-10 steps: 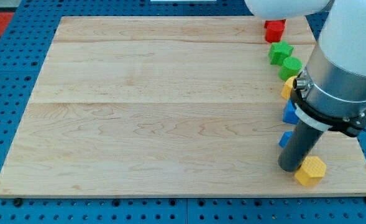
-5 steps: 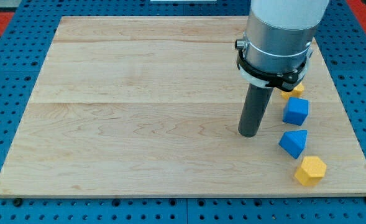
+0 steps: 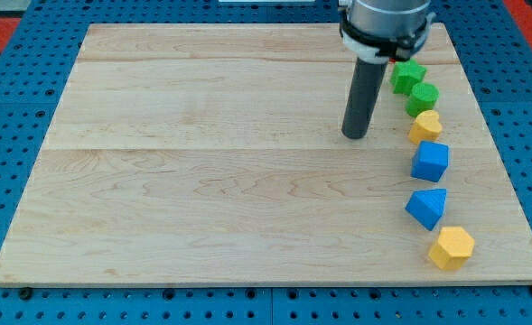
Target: Adjust the blue triangle to the right to form a vertical line of blocks
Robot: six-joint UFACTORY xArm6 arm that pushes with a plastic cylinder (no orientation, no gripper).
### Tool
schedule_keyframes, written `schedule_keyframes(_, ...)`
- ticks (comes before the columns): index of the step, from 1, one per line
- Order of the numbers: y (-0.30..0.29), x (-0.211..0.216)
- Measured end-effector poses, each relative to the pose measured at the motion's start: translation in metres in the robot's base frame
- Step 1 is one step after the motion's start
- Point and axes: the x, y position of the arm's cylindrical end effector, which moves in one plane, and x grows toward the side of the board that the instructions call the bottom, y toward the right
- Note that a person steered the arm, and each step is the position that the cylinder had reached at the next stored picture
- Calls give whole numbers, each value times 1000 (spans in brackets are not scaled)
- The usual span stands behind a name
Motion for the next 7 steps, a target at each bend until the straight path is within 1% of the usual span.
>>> schedule_keyframes(1,0,-3)
schedule_keyframes(2,-1,-18)
schedule_keyframes(3,-3,-71)
schedule_keyframes(5,0,-105)
schedule_keyframes(6,2,-110)
schedule_keyframes(7,-1,-77)
